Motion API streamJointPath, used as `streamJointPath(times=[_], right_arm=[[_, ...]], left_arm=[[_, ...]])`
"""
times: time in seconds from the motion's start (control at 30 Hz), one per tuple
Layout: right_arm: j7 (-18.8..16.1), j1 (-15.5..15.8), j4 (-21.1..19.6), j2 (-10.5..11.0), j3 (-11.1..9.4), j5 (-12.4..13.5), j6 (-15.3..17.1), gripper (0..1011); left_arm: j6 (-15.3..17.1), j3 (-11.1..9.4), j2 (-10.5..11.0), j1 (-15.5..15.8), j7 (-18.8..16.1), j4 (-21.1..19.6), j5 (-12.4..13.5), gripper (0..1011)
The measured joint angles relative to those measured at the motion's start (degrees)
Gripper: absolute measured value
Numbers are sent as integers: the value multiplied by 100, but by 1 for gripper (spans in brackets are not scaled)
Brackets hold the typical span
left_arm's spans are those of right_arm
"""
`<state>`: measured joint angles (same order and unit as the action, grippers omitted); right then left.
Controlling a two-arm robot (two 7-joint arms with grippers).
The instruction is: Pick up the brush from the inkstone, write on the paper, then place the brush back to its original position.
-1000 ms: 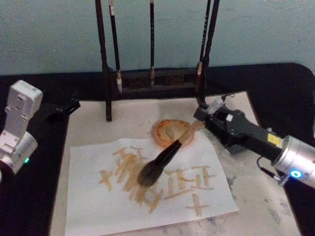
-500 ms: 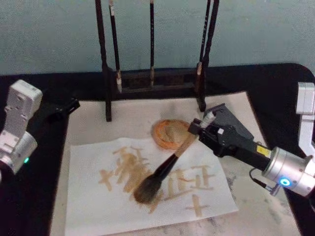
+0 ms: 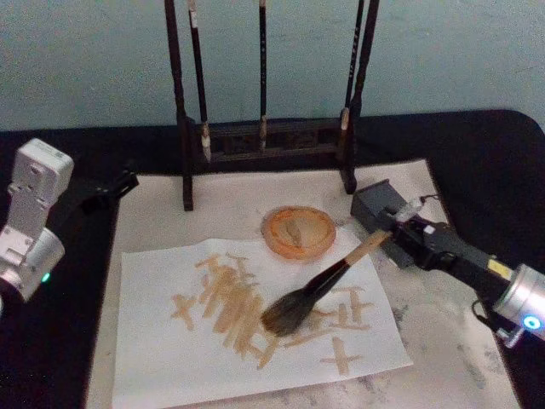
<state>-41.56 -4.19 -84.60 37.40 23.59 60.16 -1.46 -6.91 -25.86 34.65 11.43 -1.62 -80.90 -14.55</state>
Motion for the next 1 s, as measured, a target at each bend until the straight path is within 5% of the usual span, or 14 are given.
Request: streamJointPath(times=[0.53,0.77,1.0], right_arm=[[-118,181,-34,107,-443,426,-15,161],[-271,-46,-172,74,-525,746,129,161],[-407,-473,160,-99,-523,1206,397,161]], left_arm=[[0,0,0,0,0,0,0,1000],[0,0,0,0,0,0,0,1002],[0,0,0,0,0,0,0,1002]])
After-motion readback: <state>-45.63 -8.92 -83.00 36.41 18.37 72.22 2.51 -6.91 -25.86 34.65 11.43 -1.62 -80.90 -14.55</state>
